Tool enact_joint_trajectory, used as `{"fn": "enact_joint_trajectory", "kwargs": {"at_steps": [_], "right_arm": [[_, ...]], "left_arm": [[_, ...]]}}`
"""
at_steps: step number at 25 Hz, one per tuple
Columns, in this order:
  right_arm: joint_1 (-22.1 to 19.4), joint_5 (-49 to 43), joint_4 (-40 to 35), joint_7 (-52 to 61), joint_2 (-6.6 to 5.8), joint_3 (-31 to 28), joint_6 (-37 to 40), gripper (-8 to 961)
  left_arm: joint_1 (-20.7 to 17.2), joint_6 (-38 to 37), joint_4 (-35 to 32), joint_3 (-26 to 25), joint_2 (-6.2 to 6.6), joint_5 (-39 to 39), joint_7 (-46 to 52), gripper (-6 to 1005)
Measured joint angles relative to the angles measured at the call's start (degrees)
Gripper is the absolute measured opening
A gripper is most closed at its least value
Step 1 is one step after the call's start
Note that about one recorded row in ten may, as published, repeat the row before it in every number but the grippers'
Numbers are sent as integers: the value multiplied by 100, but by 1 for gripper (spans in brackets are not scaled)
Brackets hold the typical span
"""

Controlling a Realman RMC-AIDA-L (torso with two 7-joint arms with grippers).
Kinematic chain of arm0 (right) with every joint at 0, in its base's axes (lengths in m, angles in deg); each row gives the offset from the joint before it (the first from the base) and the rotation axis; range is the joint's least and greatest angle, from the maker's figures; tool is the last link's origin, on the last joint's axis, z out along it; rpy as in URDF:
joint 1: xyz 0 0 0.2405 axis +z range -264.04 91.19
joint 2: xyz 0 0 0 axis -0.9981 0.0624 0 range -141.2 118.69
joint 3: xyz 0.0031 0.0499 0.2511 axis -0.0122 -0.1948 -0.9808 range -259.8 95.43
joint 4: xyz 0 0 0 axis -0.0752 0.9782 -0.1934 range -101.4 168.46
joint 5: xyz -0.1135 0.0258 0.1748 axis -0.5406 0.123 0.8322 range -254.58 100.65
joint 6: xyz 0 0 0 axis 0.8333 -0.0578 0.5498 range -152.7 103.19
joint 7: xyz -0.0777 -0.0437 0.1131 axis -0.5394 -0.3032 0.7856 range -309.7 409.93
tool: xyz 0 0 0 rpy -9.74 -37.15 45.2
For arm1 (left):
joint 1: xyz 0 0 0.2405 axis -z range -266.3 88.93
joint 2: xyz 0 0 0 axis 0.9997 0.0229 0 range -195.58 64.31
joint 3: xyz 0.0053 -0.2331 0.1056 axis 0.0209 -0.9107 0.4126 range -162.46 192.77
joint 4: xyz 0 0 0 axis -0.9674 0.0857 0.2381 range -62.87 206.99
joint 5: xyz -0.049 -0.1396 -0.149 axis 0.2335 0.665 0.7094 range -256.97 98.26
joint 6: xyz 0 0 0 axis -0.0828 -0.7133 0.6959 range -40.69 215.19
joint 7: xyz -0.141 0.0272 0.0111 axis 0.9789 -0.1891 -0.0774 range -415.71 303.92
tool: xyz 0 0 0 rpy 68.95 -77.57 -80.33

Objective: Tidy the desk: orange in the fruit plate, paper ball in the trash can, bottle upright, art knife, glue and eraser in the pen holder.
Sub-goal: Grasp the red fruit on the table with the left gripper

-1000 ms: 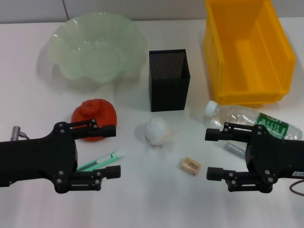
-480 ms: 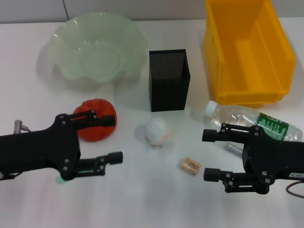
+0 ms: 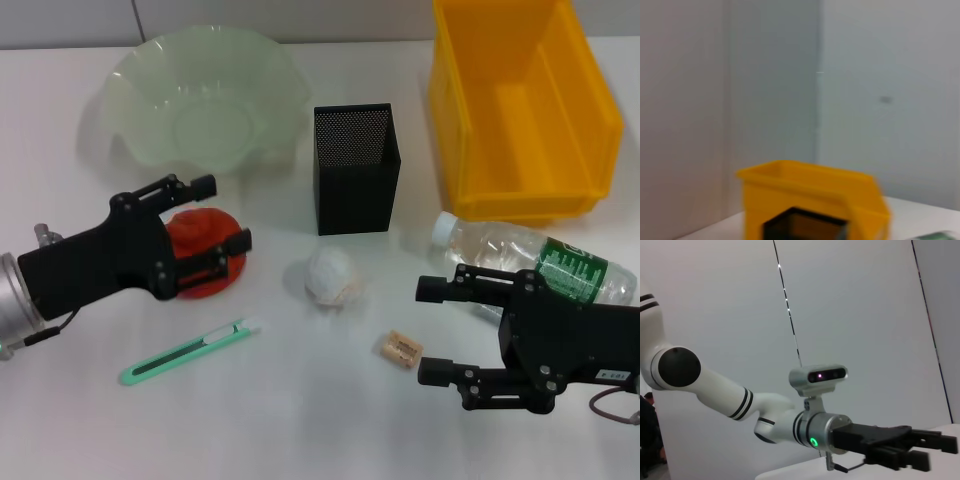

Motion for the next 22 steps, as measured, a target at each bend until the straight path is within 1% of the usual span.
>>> {"fn": "enact_joint_trajectory", "kwargs": {"at_steps": [2, 3, 9, 16, 22], "right_arm": [[3, 0, 15, -12, 0, 0, -3, 756], [11, 0, 22, -12, 0, 0, -5, 756], [34, 0, 65, -13, 5, 0, -8, 755], [38, 0, 77, -13, 10, 0, -8, 754], [52, 13, 98, -13, 17, 0, -8, 753]], "left_arm": [[4, 105, 59, 0, 0, 77, -14, 783], [9, 366, 221, 15, 1, 225, -114, 783], [21, 990, 430, 44, 1, 207, -365, 782], [29, 1371, 567, 51, -4, 200, -376, 783], [40, 1499, 651, 55, -3, 221, -419, 782]]}}
